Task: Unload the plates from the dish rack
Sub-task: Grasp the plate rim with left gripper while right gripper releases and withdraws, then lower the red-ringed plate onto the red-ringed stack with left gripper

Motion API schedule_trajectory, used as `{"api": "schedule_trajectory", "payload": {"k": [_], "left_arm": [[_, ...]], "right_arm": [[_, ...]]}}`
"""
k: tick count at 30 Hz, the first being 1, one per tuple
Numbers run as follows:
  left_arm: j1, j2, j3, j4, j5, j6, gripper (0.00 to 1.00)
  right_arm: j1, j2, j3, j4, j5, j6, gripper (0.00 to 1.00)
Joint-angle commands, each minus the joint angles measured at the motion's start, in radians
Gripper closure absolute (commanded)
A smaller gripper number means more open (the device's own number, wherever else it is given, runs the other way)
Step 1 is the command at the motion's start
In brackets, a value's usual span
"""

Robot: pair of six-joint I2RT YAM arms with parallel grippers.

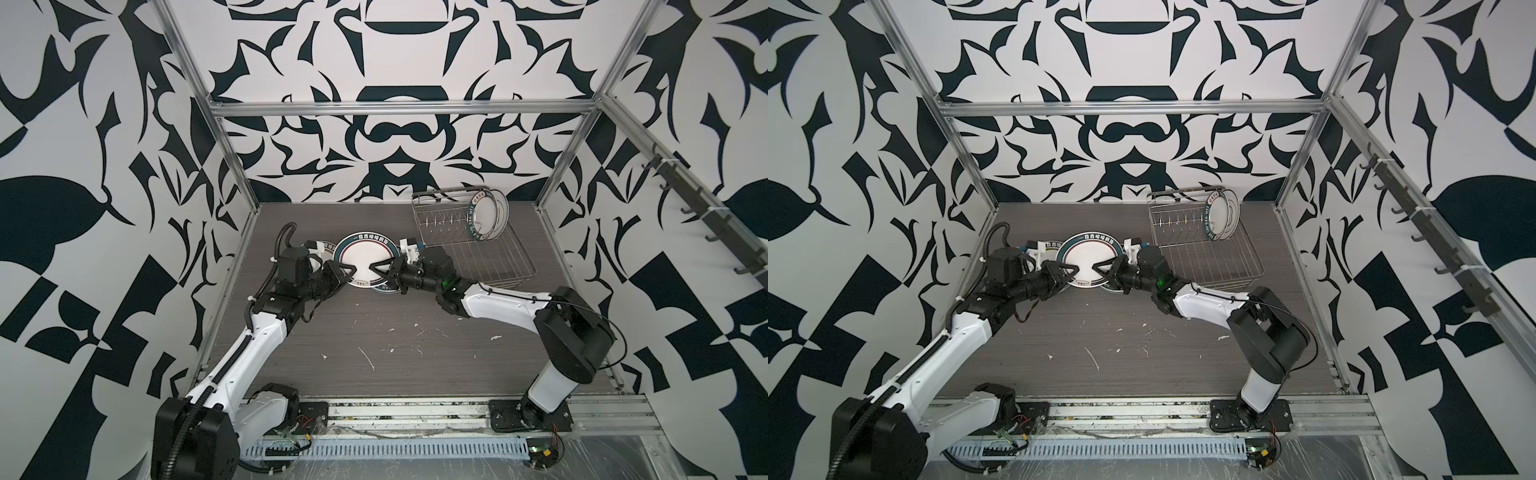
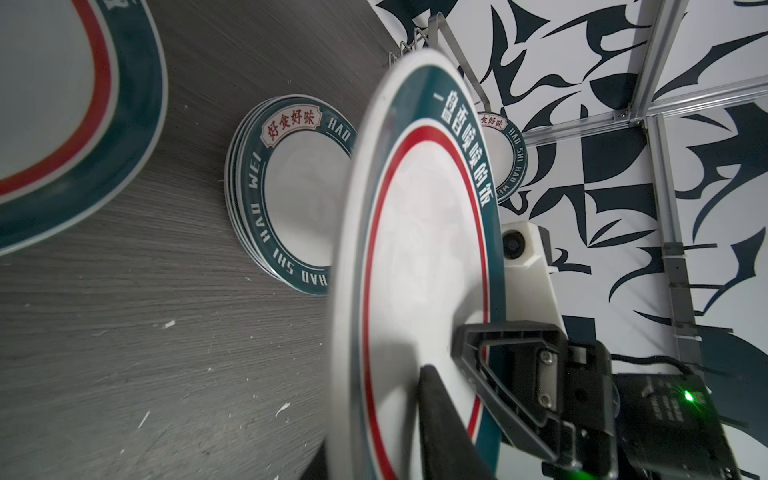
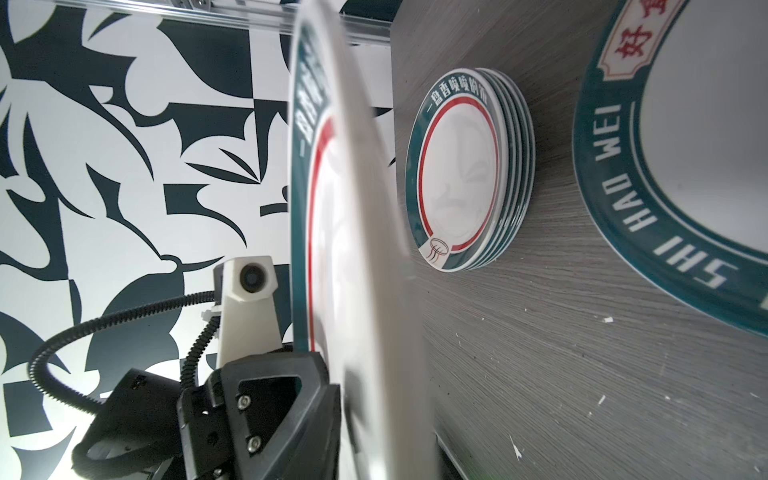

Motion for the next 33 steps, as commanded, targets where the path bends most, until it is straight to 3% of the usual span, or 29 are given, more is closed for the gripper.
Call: {"api": "schedule_trajectory", "payload": {"k": [1, 4, 8, 12, 17, 21, 27, 33], "left_arm": [[0.001, -0.019, 0.022, -0.07, 0.03, 0.042, 0.97], [0.012, -0.031, 0.033, -0.095, 0.036, 0.044, 1.0], [0.036, -0.063, 0.065, -0.164, 0.037, 0.053, 1.0], [0.062, -0.103, 0.117, -0.265, 0.026, 0.072, 1.0], [0.09, -0.135, 0.171, -0.378, 0.012, 0.089, 1.0], [0.093, -0.109, 0.213, -0.464, -0.039, 0.114, 1.0], [0.093, -0.005, 0.236, -0.474, -0.093, 0.148, 1.0], [0.092, 0.116, 0.274, -0.462, -0.135, 0.165, 1.0]], "right_arm": [[0.015, -0.035, 0.058, 0.013, -0.024, -0.056, 0.59], [0.015, -0.044, 0.072, -0.031, -0.019, -0.087, 0.47], [0.015, -0.085, 0.136, -0.274, 0.039, -0.231, 0.34], [0.015, -0.138, 0.275, -0.671, 0.203, -0.446, 0.18], [0.012, -0.164, 0.441, -1.009, 0.415, -0.647, 0.01], [0.017, -0.166, 0.564, -1.264, 0.677, -0.78, 0.01], [0.016, -0.237, 0.546, -1.392, 0.975, -0.89, 0.01], [-0.01, -0.297, 0.469, -1.427, 1.053, -0.929, 0.01]]}}
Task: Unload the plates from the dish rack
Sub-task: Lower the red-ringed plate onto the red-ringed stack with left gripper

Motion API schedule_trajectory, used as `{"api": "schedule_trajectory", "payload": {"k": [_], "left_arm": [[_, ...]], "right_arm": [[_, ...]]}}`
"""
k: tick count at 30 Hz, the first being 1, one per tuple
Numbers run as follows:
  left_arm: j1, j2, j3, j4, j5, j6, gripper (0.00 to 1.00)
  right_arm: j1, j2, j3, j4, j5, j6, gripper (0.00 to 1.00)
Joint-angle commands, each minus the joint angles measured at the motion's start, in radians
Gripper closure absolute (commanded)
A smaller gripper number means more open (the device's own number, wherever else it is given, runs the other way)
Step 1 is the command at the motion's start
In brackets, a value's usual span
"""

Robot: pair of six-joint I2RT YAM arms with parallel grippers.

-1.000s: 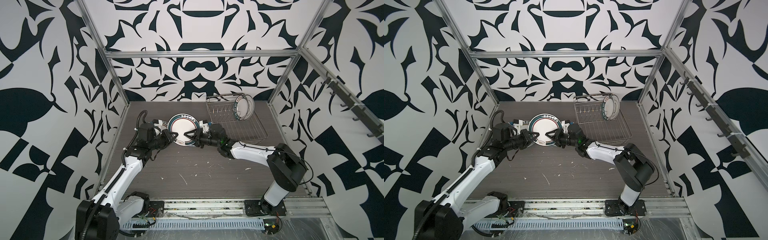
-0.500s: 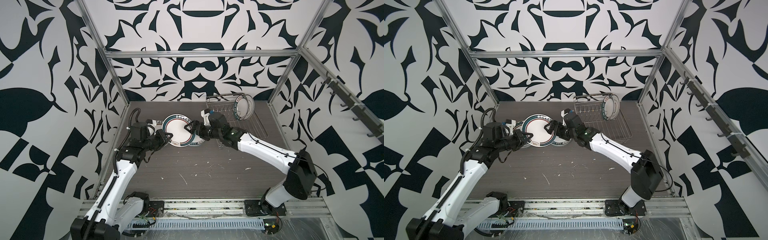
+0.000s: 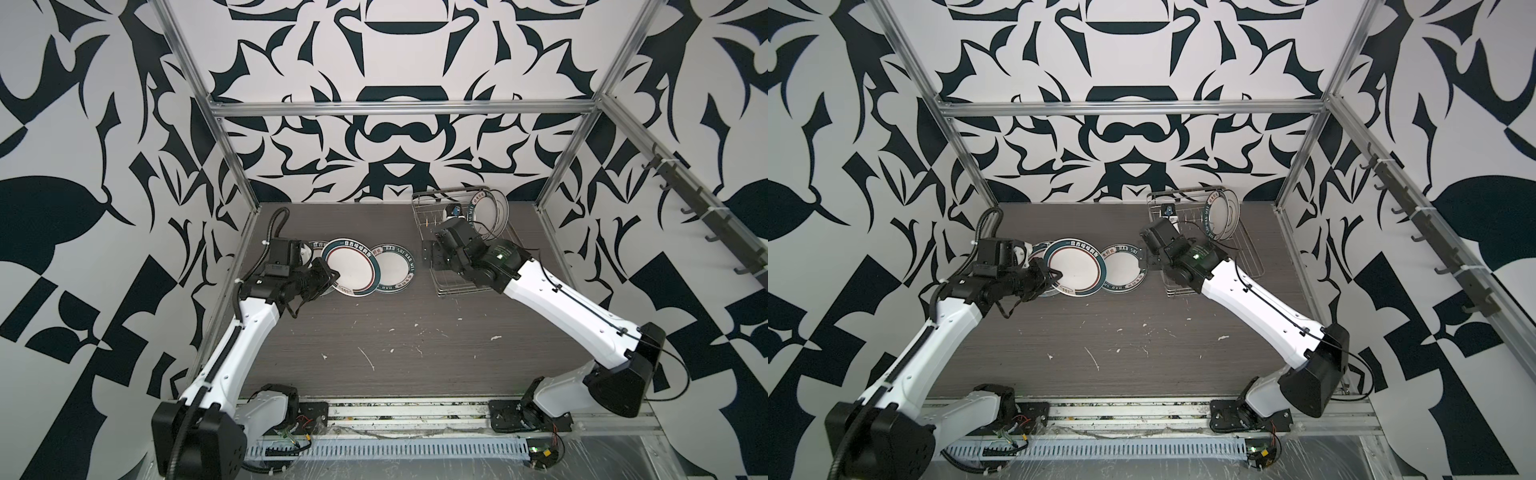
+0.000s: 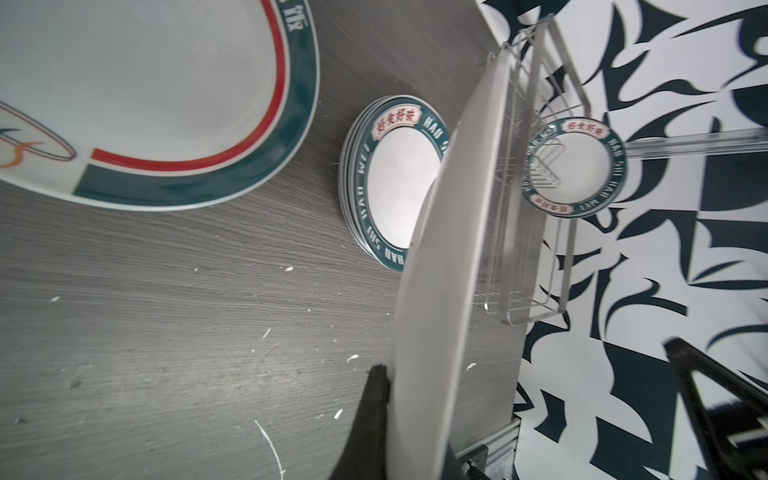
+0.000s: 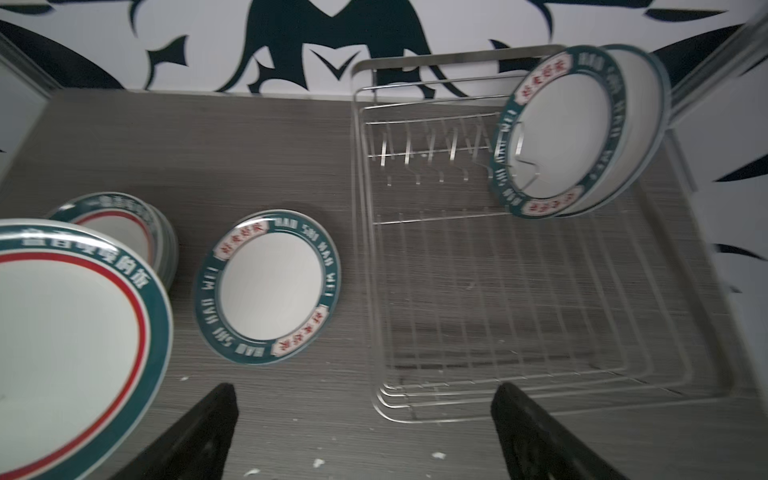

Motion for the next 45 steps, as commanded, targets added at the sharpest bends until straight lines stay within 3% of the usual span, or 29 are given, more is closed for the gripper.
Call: {"api": "schedule_trajectory", "payload": {"k": [1, 9, 28, 33, 45], "left_arm": [[0.003, 0.05, 0.052, -0.008, -0.025, 0.025, 1.0], [-0.027, 0.246, 0.094, 0.05, -0.023, 0.012, 1.0], [-0.083, 0.473, 0.168, 0.09, -0.034, -0.037, 1.0], [-0.089, 0.515, 0.189, 0.092, -0.042, -0.043, 0.86], [-0.119, 0.617, 0.259, 0.07, -0.064, -0.047, 0.75]], "right_arm": [[-0.02, -0.049, -0.042, -0.06, 0.112, -0.05, 0.0], [-0.085, -0.151, -0.16, -0.039, 0.097, -0.063, 0.01], [-0.111, -0.291, -0.293, -0.004, 0.041, -0.082, 0.0], [-0.114, -0.308, -0.312, 0.001, 0.023, -0.086, 0.0], [-0.131, -0.316, -0.34, -0.011, -0.004, -0.084, 0.0]]}}
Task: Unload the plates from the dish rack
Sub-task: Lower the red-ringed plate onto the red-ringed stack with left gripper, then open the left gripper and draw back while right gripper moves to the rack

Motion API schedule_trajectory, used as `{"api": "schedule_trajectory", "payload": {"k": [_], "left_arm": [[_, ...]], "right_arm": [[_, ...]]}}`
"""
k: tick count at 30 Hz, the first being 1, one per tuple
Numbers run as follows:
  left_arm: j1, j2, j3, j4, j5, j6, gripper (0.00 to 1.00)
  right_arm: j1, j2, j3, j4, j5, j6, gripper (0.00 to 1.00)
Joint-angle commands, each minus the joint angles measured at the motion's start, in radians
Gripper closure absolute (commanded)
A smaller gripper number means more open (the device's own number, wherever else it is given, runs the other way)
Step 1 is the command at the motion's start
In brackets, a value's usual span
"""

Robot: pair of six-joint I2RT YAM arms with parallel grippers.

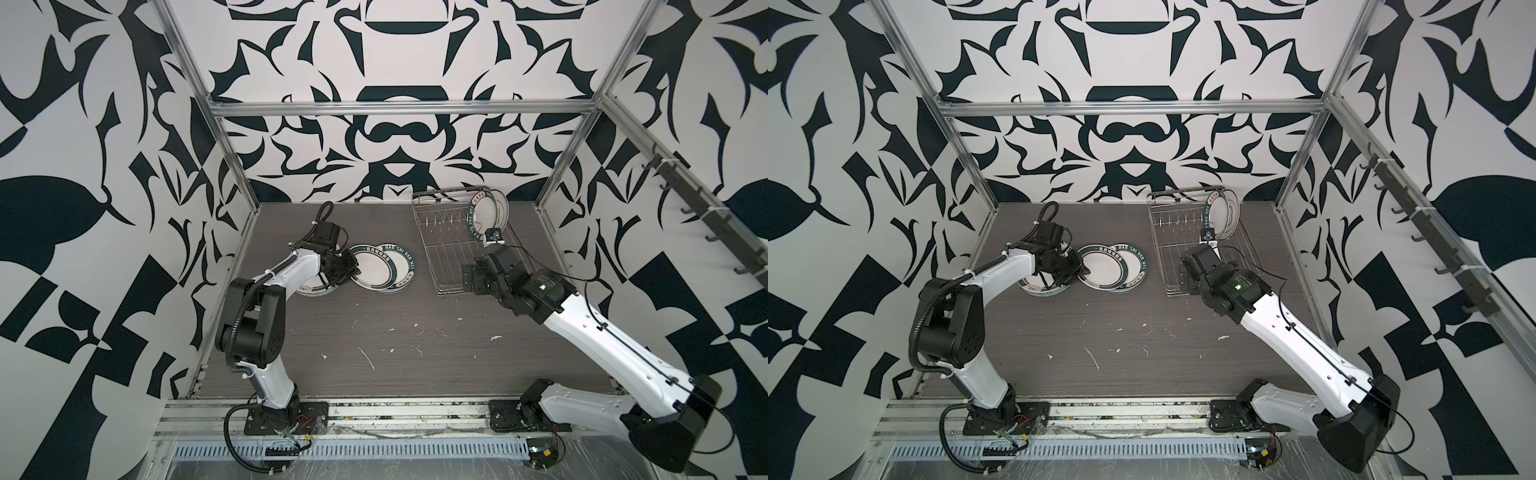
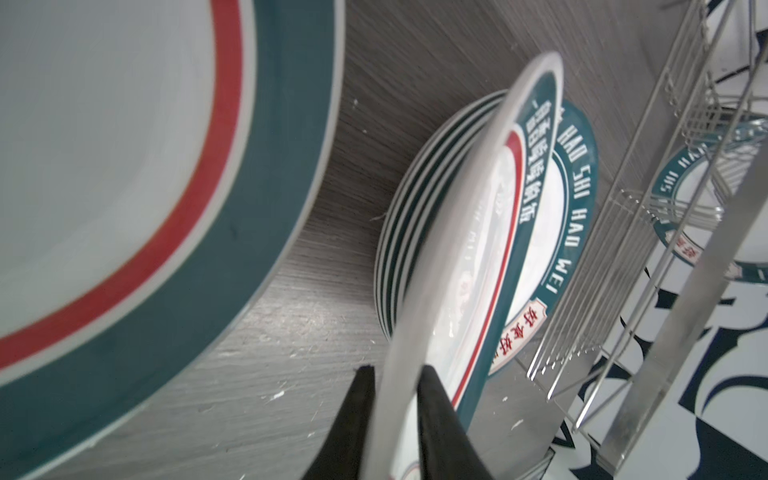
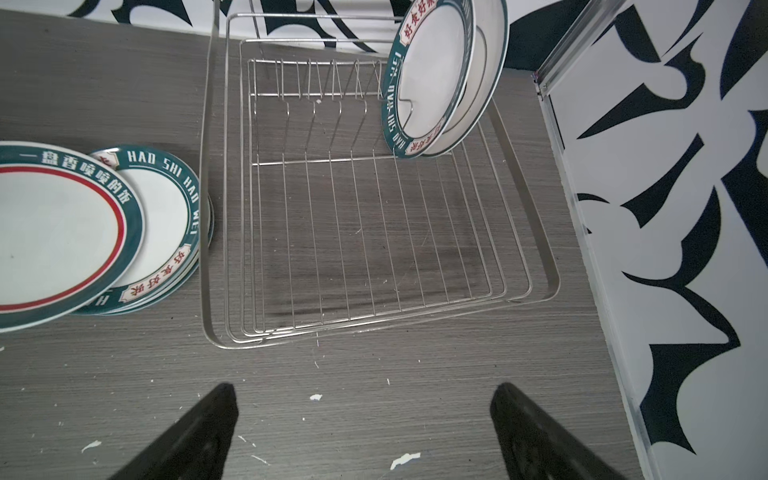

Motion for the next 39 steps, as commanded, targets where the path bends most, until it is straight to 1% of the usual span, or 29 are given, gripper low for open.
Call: {"api": "schedule_trajectory", "payload": {"k": [1, 3, 11, 14, 20, 26, 28, 29, 30, 31, 39], "left_arm": [[-0.015, 0.028, 0.038, -0.042, -0.023, -0.003, 0.73], [-0.022, 0.044, 0.048, -0.041, -0.026, -0.003, 0.67], [-0.042, 0.097, 0.101, -0.067, -0.039, -0.006, 0.63], [-0.046, 0.118, 0.126, -0.085, -0.051, -0.009, 0.58], [-0.068, 0.157, 0.177, -0.119, -0.066, -0.012, 0.5], [-0.08, 0.19, 0.219, -0.141, -0.071, -0.013, 0.47], [-0.083, 0.198, 0.236, -0.154, -0.075, -0.013, 0.41], [-0.085, 0.202, 0.242, -0.159, -0.074, -0.013, 0.32], [-0.088, 0.204, 0.248, -0.165, -0.078, -0.013, 0.27], [-0.088, 0.205, 0.253, -0.17, -0.083, -0.013, 0.25], [-0.095, 0.203, 0.271, -0.185, -0.096, -0.007, 0.21]], "right_arm": [[-0.01, -0.021, -0.006, 0.009, -0.013, -0.009, 0.01], [-0.013, -0.019, -0.009, 0.01, -0.02, -0.01, 0.01], [-0.019, -0.041, -0.027, 0.007, -0.031, -0.012, 0.0], [-0.025, -0.05, -0.035, 0.006, -0.04, -0.013, 0.01], [-0.035, -0.063, -0.048, 0.006, -0.049, -0.014, 0.01], [-0.043, -0.076, -0.057, 0.004, -0.058, -0.018, 0.0], [-0.045, -0.077, -0.062, 0.005, -0.061, -0.02, 0.0], [-0.047, -0.077, -0.064, 0.005, -0.063, -0.02, 0.0], [-0.049, -0.077, -0.065, 0.006, -0.066, -0.02, 0.0], [-0.051, -0.077, -0.066, 0.007, -0.07, -0.022, 0.01], [-0.06, -0.06, -0.069, 0.013, -0.087, -0.032, 0.01]]}}
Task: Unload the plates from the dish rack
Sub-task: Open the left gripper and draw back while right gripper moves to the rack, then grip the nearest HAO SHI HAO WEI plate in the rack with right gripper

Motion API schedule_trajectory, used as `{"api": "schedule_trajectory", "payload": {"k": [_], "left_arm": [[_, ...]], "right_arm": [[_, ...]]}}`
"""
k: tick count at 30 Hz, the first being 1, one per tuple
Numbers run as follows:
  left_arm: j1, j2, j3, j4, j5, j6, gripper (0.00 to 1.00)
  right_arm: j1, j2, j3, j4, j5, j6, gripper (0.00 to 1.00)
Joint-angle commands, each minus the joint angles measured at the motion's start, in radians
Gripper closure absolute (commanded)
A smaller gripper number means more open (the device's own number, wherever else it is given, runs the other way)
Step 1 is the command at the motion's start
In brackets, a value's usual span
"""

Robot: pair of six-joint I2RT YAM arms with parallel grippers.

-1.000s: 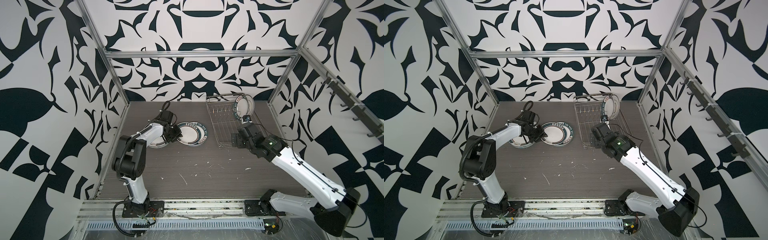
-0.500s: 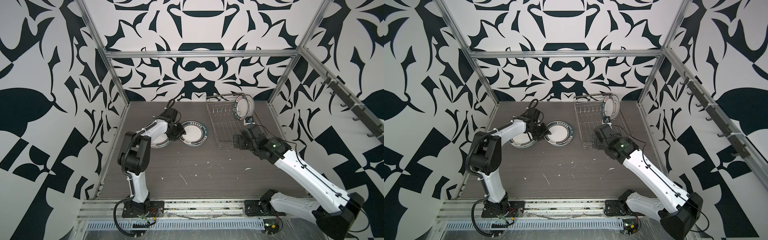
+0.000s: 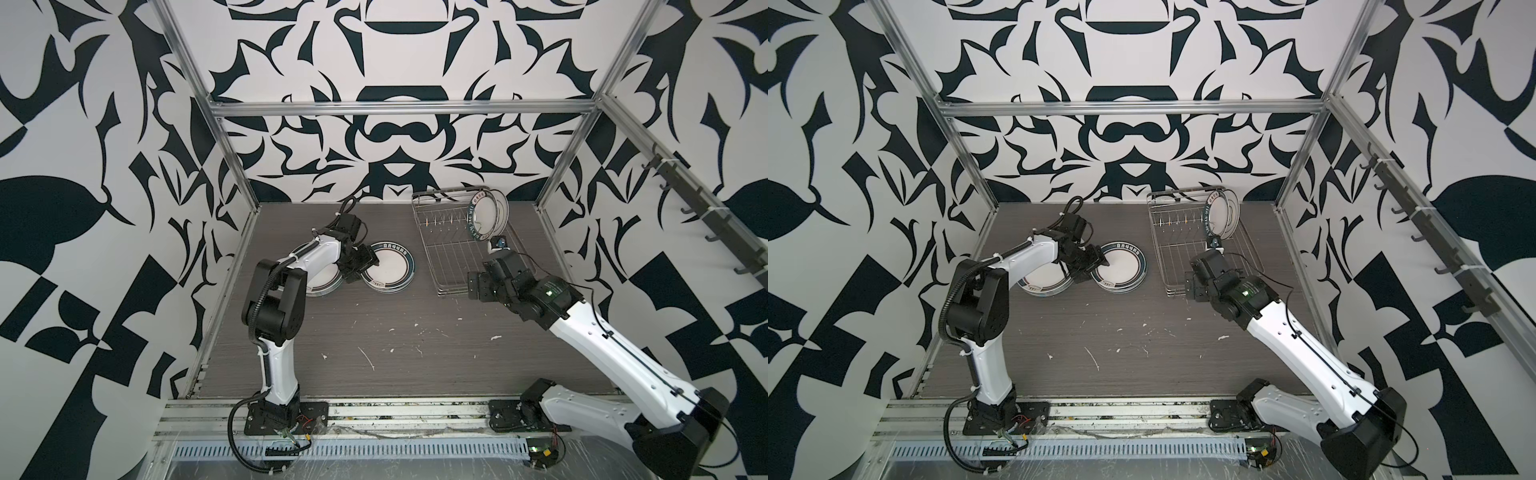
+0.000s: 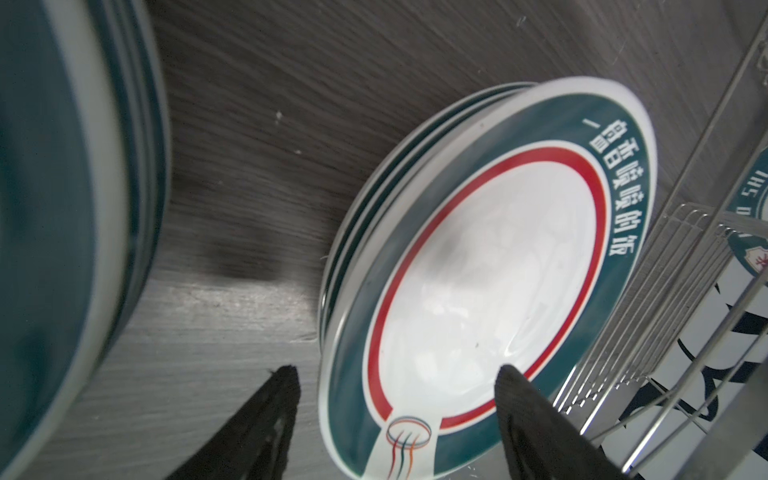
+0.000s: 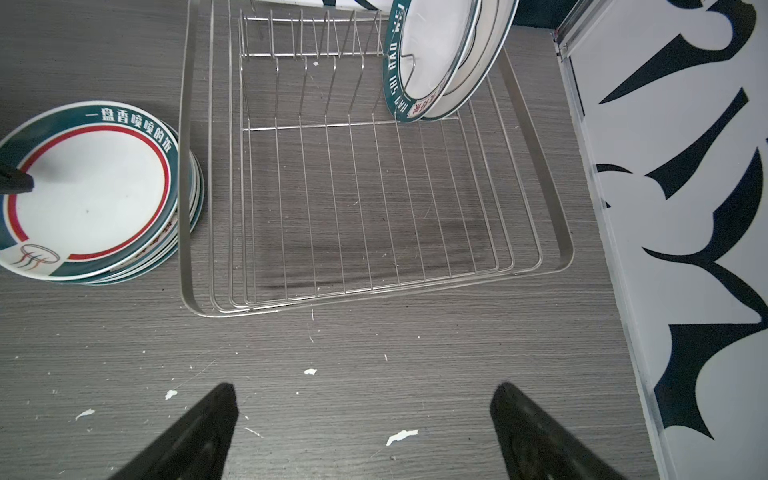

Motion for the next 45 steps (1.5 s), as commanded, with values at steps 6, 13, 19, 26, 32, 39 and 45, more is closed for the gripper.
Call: {"api": "schedule_trajectory", "payload": {"k": [6, 13, 19, 26, 32, 39, 45], "left_arm": [[-0.015, 0.022, 0.069, -0.081, -0.034, 0.013, 0.01], [-0.019, 0.03, 0.09, -0.084, -0.024, 0.019, 0.01], [-0.028, 0.039, 0.113, -0.083, -0.015, 0.023, 0.01], [-0.031, 0.058, 0.144, -0.093, -0.01, 0.032, 0.01], [-0.032, 0.054, 0.147, -0.125, -0.014, 0.044, 0.01], [-0.03, -0.08, 0.048, -0.187, -0.119, 0.061, 0.01], [-0.028, -0.282, -0.083, -0.254, -0.228, 0.069, 0.01]], "right_arm": [[-0.011, 0.007, 0.006, 0.021, -0.013, -0.019, 0.0], [-0.021, 0.037, 0.053, 0.025, -0.025, -0.045, 0.01], [-0.044, 0.066, 0.087, 0.031, -0.03, -0.07, 0.0], [-0.15, 0.127, 0.107, 0.085, -0.103, -0.105, 0.01], [-0.195, 0.216, 0.172, 0.107, -0.123, -0.141, 0.0], [-0.286, 0.368, 0.286, 0.182, -0.156, -0.162, 0.0], [-0.343, 0.56, 0.435, 0.236, -0.138, -0.204, 0.01]]}}
